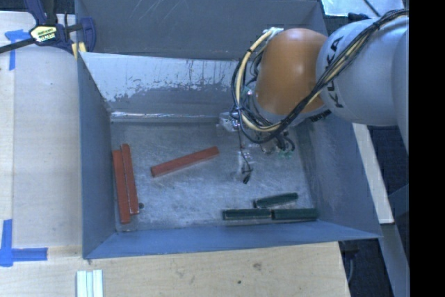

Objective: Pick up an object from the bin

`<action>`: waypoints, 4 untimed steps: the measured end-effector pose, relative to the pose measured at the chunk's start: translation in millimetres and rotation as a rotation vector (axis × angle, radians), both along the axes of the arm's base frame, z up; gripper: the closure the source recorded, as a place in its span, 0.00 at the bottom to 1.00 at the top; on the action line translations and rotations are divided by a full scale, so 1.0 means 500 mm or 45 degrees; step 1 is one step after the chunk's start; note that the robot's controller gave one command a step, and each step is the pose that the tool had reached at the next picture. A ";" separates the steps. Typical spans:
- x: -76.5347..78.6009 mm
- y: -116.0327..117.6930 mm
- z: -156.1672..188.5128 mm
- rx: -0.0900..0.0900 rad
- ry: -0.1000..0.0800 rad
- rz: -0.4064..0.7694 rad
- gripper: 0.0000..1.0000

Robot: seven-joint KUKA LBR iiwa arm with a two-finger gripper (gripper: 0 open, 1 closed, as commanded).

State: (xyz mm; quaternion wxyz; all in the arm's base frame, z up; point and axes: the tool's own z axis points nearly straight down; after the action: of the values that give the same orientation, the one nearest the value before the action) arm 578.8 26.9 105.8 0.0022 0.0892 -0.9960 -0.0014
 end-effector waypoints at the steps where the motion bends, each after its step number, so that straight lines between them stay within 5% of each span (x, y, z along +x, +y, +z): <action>1: -0.051 0.170 -0.075 0.003 -0.004 0.051 0.00; 2: -0.044 0.160 -0.067 -0.001 -0.016 0.043 1.00; 3: -0.056 0.173 0.164 -0.001 -0.020 0.071 1.00; 4: 0.013 0.185 0.368 -0.001 -0.023 0.093 1.00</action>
Offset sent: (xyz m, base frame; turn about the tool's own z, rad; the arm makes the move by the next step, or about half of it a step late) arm -0.0243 0.0798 -0.0358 -0.0330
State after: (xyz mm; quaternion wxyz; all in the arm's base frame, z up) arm 585.4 119.3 289.6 -0.0068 0.1254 -0.9921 -0.0003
